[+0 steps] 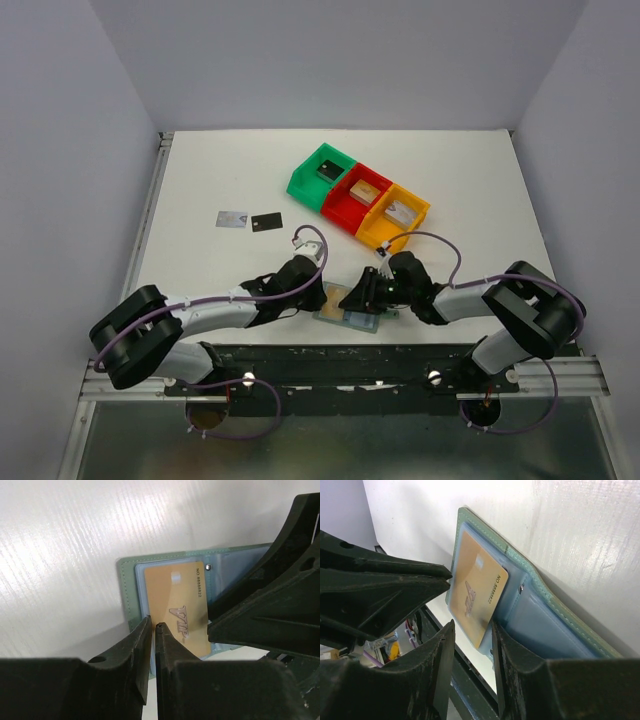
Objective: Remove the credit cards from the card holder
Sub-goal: Remove the credit card from the card holder.
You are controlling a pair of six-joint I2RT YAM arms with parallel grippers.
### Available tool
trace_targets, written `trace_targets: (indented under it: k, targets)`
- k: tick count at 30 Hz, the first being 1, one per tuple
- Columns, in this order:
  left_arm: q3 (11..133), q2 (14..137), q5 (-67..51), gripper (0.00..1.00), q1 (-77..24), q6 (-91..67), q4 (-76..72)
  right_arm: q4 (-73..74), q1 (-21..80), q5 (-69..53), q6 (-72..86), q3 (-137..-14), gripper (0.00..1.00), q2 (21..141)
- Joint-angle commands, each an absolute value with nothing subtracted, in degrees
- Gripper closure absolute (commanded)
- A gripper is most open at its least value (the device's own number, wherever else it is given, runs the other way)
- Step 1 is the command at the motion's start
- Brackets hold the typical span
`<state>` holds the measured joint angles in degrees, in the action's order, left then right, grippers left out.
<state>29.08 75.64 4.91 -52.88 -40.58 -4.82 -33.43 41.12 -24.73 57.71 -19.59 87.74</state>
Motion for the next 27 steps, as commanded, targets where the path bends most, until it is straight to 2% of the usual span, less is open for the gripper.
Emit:
trace_targets:
  k: [1, 18, 27]
  targets:
    - [28.4, 77.3, 6.4, 0.79, -52.8, -41.0, -4.0, -30.1, 40.7, -23.1, 55.6, -21.1, 0.57, 87.5]
    - [25.8, 77.1, 6.2, 0.89, -52.9, -42.6, -5.2, -32.8, 40.2, -23.4, 57.3, -22.1, 0.57, 87.8]
    - [25.8, 77.1, 6.2, 0.91, -53.0, -42.6, -5.2, -35.4, 40.2, -24.2, 58.2, -21.4, 0.57, 87.6]
